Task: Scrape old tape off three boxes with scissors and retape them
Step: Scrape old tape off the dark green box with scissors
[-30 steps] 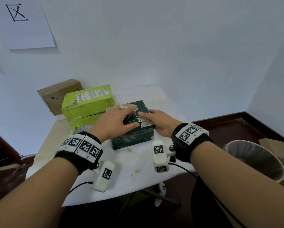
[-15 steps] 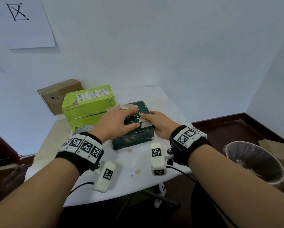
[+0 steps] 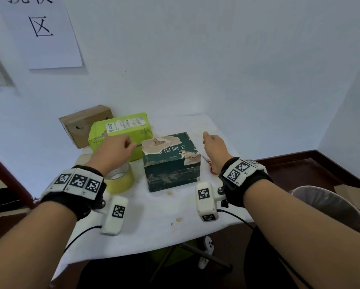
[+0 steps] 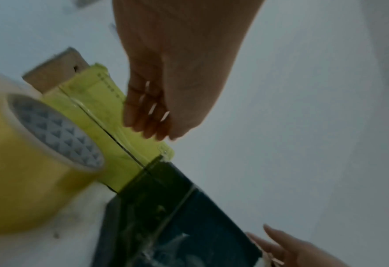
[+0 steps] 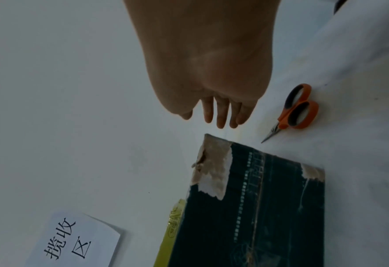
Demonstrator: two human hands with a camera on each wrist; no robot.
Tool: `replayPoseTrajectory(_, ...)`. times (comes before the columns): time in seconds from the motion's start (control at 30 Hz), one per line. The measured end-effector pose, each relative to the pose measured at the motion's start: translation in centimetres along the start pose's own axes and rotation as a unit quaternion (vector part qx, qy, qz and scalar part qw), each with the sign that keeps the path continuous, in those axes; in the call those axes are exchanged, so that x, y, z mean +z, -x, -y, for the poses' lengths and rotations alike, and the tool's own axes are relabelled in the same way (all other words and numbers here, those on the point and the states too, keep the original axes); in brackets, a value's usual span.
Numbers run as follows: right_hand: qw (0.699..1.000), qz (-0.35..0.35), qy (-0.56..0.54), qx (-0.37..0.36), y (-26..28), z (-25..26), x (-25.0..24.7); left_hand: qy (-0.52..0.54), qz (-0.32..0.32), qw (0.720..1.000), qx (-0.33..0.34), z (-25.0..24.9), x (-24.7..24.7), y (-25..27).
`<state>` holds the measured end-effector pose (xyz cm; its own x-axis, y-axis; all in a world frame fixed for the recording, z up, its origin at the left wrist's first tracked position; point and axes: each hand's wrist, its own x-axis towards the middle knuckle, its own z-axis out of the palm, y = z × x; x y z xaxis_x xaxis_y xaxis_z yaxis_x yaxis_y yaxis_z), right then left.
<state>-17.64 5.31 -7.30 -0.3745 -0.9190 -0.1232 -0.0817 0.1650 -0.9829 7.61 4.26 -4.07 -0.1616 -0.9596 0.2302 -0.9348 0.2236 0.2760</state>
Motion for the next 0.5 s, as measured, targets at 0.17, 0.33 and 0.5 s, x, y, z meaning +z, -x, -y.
replayPoseTrajectory(0.17,0.997,-0.050,0.018,-0.064,0.1,1.1,0.5,-0.172,0.223,0.959,-0.023,1.3,0.9,1.7)
replayPoseTrajectory(0.33,0.993,-0.038,0.015,-0.111,0.8,3.2,1.1,-0.189,0.227,0.955,-0.008,2.6,0.8,2.7)
replayPoseTrajectory(0.5,0.987,0.024,-0.027,-0.156,1.6,6.1,1.9,-0.014,0.127,0.991,0.043,2.5,-4.5,2.7)
